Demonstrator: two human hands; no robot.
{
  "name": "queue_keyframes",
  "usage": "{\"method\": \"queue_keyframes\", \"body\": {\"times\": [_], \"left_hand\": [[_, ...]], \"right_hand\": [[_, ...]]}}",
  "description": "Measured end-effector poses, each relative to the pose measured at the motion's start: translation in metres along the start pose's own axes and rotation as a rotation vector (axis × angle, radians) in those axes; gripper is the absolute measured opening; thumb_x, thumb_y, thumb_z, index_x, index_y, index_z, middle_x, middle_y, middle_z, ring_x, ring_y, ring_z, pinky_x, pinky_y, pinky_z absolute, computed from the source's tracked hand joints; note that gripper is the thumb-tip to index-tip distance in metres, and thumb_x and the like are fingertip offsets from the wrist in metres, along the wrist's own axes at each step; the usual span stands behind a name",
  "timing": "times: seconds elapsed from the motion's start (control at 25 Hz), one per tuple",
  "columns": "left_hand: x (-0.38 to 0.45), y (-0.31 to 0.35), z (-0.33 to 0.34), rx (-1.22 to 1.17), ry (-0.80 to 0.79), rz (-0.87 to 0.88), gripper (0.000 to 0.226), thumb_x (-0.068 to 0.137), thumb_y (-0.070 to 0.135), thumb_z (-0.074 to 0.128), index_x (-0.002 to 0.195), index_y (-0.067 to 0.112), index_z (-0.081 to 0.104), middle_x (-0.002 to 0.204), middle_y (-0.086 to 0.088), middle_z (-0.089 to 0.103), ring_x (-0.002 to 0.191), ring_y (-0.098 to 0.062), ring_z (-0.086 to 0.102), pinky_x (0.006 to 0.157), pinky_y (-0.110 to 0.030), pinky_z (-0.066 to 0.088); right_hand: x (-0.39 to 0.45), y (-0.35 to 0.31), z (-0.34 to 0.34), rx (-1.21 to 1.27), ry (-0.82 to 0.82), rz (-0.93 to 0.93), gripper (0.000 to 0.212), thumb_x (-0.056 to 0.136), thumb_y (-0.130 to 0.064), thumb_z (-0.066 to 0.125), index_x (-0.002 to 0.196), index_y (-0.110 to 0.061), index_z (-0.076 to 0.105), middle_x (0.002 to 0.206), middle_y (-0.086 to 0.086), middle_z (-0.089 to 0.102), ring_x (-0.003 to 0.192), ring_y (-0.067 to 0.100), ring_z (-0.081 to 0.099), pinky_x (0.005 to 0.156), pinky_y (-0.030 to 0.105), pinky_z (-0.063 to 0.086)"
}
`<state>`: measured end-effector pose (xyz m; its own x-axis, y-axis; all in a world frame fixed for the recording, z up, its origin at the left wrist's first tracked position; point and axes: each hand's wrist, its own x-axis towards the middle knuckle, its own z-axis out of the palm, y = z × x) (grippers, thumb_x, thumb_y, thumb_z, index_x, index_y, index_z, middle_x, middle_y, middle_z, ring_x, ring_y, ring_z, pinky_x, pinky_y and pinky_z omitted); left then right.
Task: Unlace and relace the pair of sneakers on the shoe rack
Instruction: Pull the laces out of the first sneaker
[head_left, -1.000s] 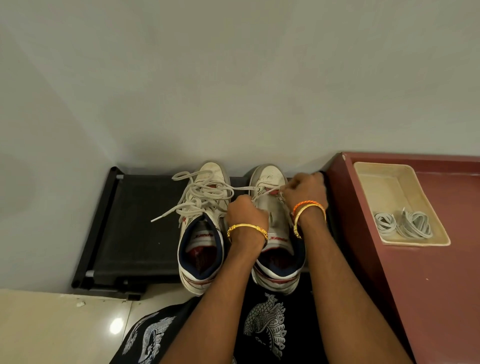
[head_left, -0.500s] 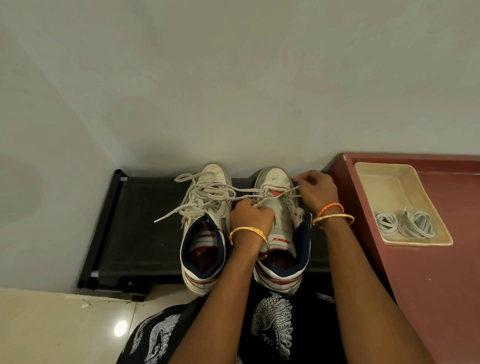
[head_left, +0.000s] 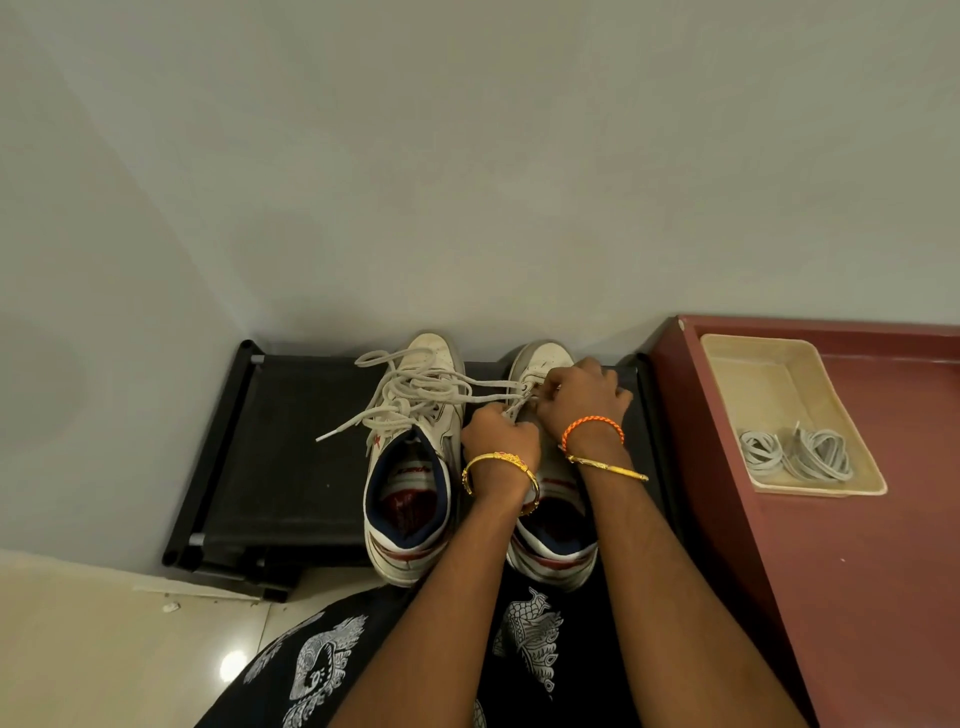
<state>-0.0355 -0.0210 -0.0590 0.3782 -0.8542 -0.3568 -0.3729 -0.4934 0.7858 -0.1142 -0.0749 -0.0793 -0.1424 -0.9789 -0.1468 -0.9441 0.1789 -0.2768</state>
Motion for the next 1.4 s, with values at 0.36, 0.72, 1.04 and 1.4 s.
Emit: {"method": "queue_keyframes", "body": {"times": [0.36, 0.72, 1.04, 1.4], "left_hand": [[-0.001, 0.001, -0.001, -0.061, 0.077, -0.057, 0.022, 0.084, 0.0, 0.049, 0.096, -0.006, 0.066, 0.095, -0.02, 0.067, 0.075, -0.028, 0.054, 0.061, -0.028, 0.034], [-0.004, 0.003, -0.003, -0.094, 0.073, -0.045, 0.031, 0.084, 0.0, 0.049, 0.108, 0.002, 0.067, 0.104, -0.017, 0.068, 0.095, -0.032, 0.06, 0.067, -0.026, 0.036], [-0.004, -0.001, -0.003, -0.074, 0.084, -0.019, 0.026, 0.081, -0.001, 0.049, 0.097, -0.001, 0.069, 0.097, -0.02, 0.068, 0.095, -0.036, 0.06, 0.066, -0.026, 0.035], [-0.003, 0.002, -0.003, -0.125, 0.125, -0.08, 0.032, 0.086, -0.002, 0.047, 0.11, 0.003, 0.067, 0.11, -0.014, 0.067, 0.104, -0.032, 0.06, 0.07, -0.022, 0.034]], "right_hand": [[-0.005, 0.068, -0.03, 0.629, 0.443, 0.524, 0.019, 0.086, -0.021, 0.061, 0.096, -0.005, 0.065, 0.106, 0.02, 0.064, 0.102, 0.039, 0.058, 0.082, 0.039, 0.045], [-0.002, 0.026, -0.022, 0.399, 0.191, 0.054, 0.028, 0.079, -0.016, 0.063, 0.107, -0.013, 0.067, 0.116, 0.01, 0.062, 0.113, 0.033, 0.053, 0.096, 0.047, 0.044], [-0.003, -0.013, -0.001, 0.154, -0.092, 0.025, 0.016, 0.087, -0.02, 0.057, 0.098, -0.022, 0.068, 0.108, 0.005, 0.067, 0.116, 0.029, 0.05, 0.102, 0.043, 0.028], [-0.018, 0.04, -0.045, 0.557, 0.538, 0.35, 0.013, 0.084, -0.012, 0.06, 0.093, -0.012, 0.069, 0.1, 0.011, 0.067, 0.095, 0.028, 0.06, 0.078, 0.031, 0.042]]}}
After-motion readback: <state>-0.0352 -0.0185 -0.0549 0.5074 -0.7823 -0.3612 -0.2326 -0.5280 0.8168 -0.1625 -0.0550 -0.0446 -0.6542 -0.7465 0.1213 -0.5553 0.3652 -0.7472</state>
